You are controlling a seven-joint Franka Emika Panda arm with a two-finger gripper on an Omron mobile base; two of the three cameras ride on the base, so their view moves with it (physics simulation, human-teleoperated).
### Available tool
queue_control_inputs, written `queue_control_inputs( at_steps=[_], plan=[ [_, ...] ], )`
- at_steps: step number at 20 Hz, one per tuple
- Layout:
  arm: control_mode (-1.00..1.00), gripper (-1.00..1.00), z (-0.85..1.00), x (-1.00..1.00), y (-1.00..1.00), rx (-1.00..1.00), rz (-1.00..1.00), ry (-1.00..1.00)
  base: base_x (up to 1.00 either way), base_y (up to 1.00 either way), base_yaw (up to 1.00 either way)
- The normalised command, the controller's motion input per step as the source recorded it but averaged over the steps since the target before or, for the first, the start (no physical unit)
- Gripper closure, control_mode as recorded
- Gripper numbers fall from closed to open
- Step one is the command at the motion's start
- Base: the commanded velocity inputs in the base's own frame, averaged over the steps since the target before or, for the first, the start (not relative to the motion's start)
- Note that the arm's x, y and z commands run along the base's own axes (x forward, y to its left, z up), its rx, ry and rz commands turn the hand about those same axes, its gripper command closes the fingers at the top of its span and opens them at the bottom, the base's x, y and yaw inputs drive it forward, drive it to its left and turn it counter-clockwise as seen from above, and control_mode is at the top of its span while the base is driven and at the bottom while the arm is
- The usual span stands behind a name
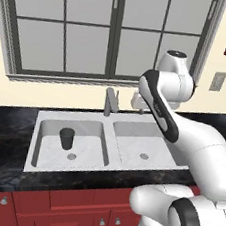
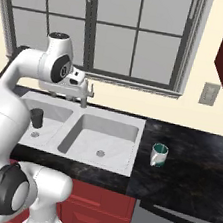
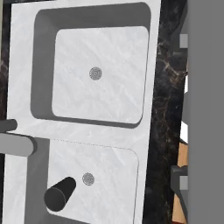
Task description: Move any existing items from the left basin to the right basin for drying. Then move the mug from the counter to the left basin of the sink for washing.
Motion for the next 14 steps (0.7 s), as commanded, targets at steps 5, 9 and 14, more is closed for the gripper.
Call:
queue_control_inputs(
  at_steps=[5,9,14],
  plan=[
    [-1.00,-1.00,0.00,-0.05,0.36,-0.01,0.00,0.00,0.00,0.00,0.00],
    [-1.00,-1.00,0.00,-0.05,0.34,0.00,0.00,0.00,0.00,0.00,0.00],
    [-1.00,-1.00,0.00,-0.13,0.34,0.00,0.00,0.00,0.00,0.00,0.00]
  ],
)
